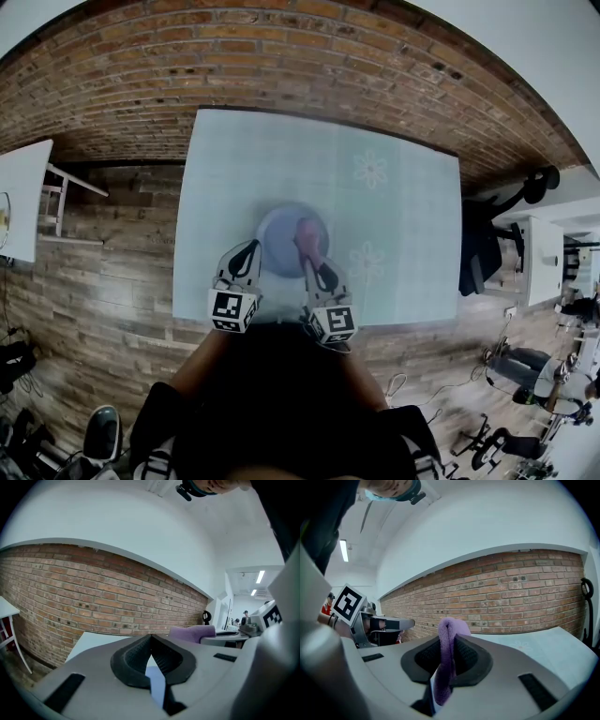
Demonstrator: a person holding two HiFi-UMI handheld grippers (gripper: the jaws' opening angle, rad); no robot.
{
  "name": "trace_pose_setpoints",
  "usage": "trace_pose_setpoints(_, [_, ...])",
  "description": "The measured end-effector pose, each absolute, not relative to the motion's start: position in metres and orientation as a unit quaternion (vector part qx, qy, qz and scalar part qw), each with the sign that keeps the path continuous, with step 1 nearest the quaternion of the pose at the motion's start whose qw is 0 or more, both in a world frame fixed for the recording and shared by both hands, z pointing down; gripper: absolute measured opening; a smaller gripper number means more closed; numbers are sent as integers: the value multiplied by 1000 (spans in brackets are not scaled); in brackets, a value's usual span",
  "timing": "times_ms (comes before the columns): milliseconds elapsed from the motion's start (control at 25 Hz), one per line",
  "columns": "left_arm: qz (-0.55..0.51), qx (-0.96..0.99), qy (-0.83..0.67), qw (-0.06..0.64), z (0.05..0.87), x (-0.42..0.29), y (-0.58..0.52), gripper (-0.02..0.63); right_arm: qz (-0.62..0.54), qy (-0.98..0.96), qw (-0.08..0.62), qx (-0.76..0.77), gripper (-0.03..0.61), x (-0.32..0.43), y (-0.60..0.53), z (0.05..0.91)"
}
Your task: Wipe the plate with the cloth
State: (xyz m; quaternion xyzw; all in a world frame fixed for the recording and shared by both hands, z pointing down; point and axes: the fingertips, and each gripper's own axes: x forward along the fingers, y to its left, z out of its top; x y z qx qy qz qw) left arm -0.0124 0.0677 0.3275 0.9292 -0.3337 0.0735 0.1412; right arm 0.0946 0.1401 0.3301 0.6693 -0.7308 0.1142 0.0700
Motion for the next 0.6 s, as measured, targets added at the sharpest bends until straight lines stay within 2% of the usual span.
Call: trace_pose_setpoints(600, [75,929,-335,141,327,-14,63,34,128,-733,65,665,61,95,142,331])
